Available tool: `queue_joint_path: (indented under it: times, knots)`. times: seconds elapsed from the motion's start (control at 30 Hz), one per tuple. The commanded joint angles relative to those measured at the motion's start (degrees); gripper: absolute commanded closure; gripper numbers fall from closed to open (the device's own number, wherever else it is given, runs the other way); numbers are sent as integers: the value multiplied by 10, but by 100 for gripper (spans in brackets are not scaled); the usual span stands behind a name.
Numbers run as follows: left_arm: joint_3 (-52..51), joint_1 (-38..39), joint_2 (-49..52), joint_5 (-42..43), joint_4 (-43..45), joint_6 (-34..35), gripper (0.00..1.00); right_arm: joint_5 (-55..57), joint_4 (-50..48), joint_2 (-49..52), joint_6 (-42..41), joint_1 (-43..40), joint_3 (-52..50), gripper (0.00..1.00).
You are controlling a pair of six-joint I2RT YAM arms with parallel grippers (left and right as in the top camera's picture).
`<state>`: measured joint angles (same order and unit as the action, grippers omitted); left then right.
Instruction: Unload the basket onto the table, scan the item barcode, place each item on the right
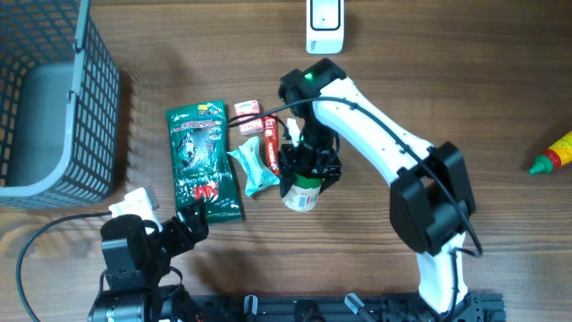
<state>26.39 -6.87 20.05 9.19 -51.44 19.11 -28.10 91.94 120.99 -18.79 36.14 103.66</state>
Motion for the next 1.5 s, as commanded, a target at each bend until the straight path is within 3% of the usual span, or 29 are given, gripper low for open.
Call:
queue_joint_path:
  times: [0.0,0.33,0.47,0.57,0.77,1.2,1.47]
  knots:
    - [-5,-4,0,-5,1,-7,0,-18,4,-57,-23,16,7,54]
    - [-5,-4,0,-5,1,-7,0,-8,3,-116,-25,53,6,54]
    - [-5,-4,0,-5,1,-7,0,117,-12,-117,-56,55,6,54]
    - [-5,-4,0,-5,1,-7,0,180,-52,-117,-99,55,6,54]
    - [-5,-4,0,-5,1,-7,0,205,-114,-117,-97,55,6,53]
    - [-5,-4,0,-5,1,-7,0,417,-314,-117,-99,52,-12,50]
    - [-5,-4,0,-5,1,-7,0,508,-433,-117,-96,3,-32,50]
